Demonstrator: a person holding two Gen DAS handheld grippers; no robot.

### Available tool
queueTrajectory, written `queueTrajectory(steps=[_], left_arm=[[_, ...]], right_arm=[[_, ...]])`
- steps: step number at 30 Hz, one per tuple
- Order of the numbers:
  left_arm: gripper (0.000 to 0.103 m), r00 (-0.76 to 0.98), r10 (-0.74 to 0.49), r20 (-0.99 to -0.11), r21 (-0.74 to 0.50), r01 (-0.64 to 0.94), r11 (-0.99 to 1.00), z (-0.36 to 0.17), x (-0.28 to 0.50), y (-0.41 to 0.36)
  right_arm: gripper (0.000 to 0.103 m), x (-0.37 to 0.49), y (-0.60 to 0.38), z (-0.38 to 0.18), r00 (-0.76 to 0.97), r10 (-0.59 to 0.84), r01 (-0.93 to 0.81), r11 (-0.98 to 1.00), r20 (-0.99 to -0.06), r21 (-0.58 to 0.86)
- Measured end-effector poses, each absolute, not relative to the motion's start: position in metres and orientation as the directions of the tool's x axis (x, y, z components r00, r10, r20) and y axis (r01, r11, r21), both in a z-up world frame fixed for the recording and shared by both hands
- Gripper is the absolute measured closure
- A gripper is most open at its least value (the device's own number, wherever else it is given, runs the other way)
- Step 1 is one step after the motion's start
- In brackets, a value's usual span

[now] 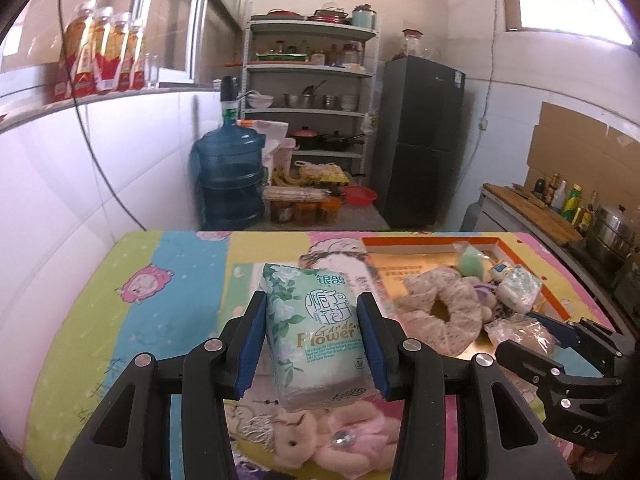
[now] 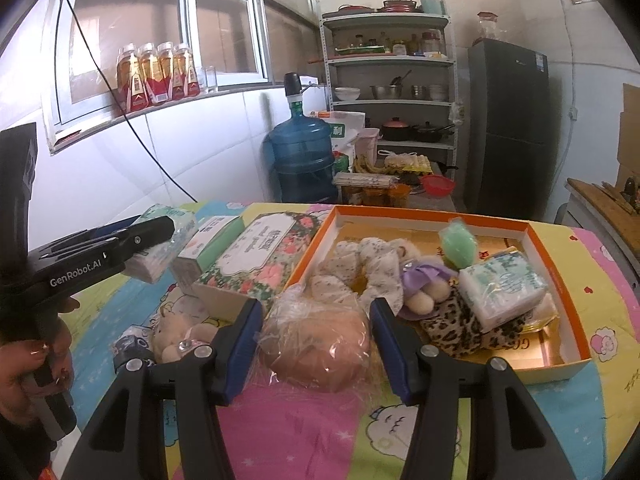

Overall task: Organize soft objects
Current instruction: 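Lift the tissue pack with the left gripper while the right gripper lifts the bagged bun, then lower the tissue pack and bagged bun into the box and open both grippers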

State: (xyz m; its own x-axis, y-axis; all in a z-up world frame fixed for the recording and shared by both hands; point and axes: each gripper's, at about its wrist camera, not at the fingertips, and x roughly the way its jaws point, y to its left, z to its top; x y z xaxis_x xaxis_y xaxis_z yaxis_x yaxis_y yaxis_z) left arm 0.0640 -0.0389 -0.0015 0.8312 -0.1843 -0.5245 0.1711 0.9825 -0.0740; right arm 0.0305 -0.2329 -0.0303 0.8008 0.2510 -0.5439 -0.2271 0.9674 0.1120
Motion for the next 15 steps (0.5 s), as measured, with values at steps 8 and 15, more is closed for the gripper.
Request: queueTrajectory(steps=[8, 15], left_arm=[[0.056, 0.824, -0.221, -0.521, -0.076, 0.213, 0.974, 0.002, 0.072, -0.062], [0.056, 0.816, -0.25, -0.521, -0.077, 0.247, 0.966, 0.005, 0.078, -0.083]], right_arm=[[0.047, 0.033, -0.251, -0.025, 0.817, 0.224, -0.195, 0.974, -0.531, 0.112], [0.047, 0.036, -0.274, -0.023, 0.831, 0.19, -0.153, 0.982, -0.524, 0.113]])
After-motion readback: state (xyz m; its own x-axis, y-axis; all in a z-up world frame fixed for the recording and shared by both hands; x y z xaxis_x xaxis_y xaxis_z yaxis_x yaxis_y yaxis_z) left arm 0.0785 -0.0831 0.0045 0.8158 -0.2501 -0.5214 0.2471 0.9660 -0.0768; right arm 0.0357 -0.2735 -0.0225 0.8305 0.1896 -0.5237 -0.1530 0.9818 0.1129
